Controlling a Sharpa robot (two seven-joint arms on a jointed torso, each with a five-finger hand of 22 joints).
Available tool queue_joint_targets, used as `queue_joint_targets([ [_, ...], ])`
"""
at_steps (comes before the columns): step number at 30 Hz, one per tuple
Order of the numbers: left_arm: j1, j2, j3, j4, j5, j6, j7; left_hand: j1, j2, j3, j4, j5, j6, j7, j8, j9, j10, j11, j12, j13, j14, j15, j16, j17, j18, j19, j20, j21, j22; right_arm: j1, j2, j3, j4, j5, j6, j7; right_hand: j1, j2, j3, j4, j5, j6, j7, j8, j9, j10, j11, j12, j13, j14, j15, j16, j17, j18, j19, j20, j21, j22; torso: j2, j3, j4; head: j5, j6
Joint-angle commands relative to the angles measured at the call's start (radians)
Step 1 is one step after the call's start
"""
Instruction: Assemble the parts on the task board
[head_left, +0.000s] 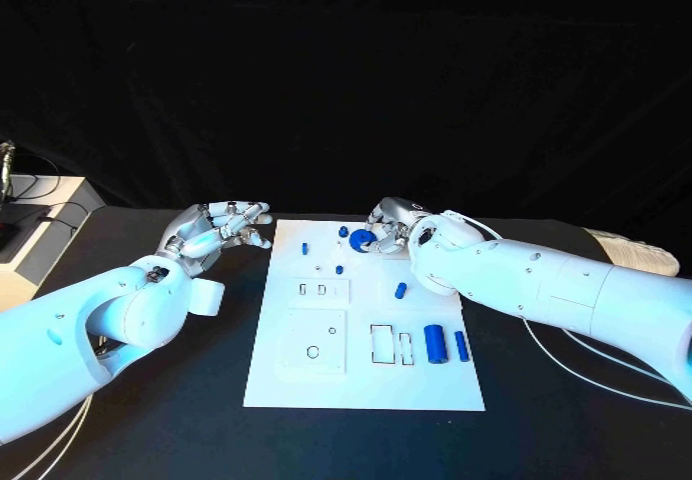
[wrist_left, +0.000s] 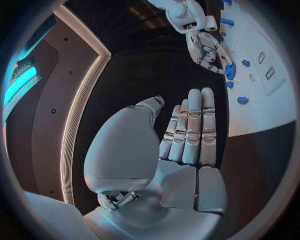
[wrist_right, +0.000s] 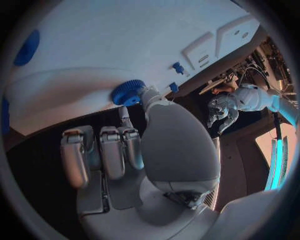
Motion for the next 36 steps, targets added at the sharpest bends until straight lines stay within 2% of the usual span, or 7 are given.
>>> queue_joint_targets([
  [1, 0.001, 0.002, 0.001, 0.001, -0.003, 0.013, 0.005, 0.001, -0.008, 0.004, 0.000, -0.006, 0.005, 0.000, -0.006, 0.001, -0.007, -0.001, -0.004, -0.001, -0.008, 0.001, 0.002, 0.001, 0.002, -0.003, 0.001, 0.002, 0.001, 0.001, 0.004, 0.000, -0.002, -0.015, -0.010, -0.001, -0.012, -0.002, -0.009, 0.000, 0.004, 0.004, 0.000, 0.002, 0.001, 0.105, 0.002, 0.002, 0.263, 0.103, 0.002, 0.005, 0.250, -0.007, 0.105, 0.007, 0.005, 0.263, -0.001, 0.0000, 0.0005, 0.000, -0.001],
  [12, 0.001, 0.004, 0.001, 0.001, -0.003, 0.013, 0.005, 0.001, -0.008, 0.004, 0.000, -0.006, 0.005, 0.000, -0.006, 0.001, -0.007, -0.001, -0.004, -0.001, -0.008, 0.001, 0.002, 0.001, 0.002, -0.003, 0.001, 0.002, 0.001, 0.001, 0.018, 0.000, -0.016, -0.022, -0.003, 0.000, -0.014, -0.001, -0.011, 0.001, 0.003, 0.003, 0.000, 0.002, 0.001, 0.105, 0.002, 0.002, 0.263, 0.103, 0.002, 0.005, 0.250, -0.007, 0.105, 0.007, 0.005, 0.263, -0.001, 0.0003, 0.0003, 0.001, -0.002],
  [25, 0.001, 0.003, 0.001, 0.000, -0.003, 0.012, 0.004, 0.001, -0.008, 0.006, 0.000, -0.006, 0.005, 0.000, -0.007, 0.001, -0.007, -0.001, -0.004, -0.001, -0.009, 0.001, 0.004, 0.002, 0.002, -0.006, 0.001, 0.006, 0.003, 0.000, 0.020, 0.000, -0.023, -0.038, 0.045, -0.006, 0.022, 0.006, -0.002, -0.017, 0.005, 0.015, -0.003, 0.006, 0.004, 0.105, -0.001, 0.002, 0.263, 0.103, -0.001, 0.005, 0.250, -0.007, 0.105, 0.005, 0.005, 0.263, -0.001, 0.0009, -0.0021, 0.003, -0.007],
  [28, 0.001, 0.003, 0.001, 0.000, -0.003, 0.012, 0.004, 0.001, -0.008, 0.006, 0.000, -0.006, 0.005, 0.000, -0.007, 0.001, -0.007, -0.001, -0.004, -0.001, -0.009, 0.001, 0.004, 0.002, 0.002, -0.006, 0.001, 0.006, 0.003, 0.000, 0.020, 0.000, -0.023, -0.041, 0.053, -0.007, 0.026, 0.006, -0.001, -0.018, 0.007, 0.016, -0.003, 0.007, 0.004, 0.105, -0.002, 0.002, 0.263, 0.103, -0.001, 0.005, 0.250, -0.007, 0.105, 0.005, 0.005, 0.263, -0.001, 0.0007, -0.0009, 0.002, -0.008],
  [36, 0.001, 0.003, 0.001, -0.001, -0.003, 0.012, 0.004, 0.002, -0.007, 0.007, -0.001, -0.005, 0.005, 0.000, -0.007, 0.001, -0.007, -0.001, -0.004, -0.001, -0.010, 0.001, 0.004, 0.002, 0.002, -0.006, 0.001, 0.007, 0.003, 0.000, 0.019, -0.001, -0.024, -0.043, 0.082, -0.006, 0.042, 0.011, 0.016, -0.023, 0.035, 0.022, -0.004, 0.007, 0.005, 0.105, -0.002, 0.002, 0.263, 0.103, -0.002, 0.006, 0.251, -0.007, 0.105, 0.004, 0.005, 0.263, -0.002, 0.0006, -0.0007, 0.001, -0.007],
])
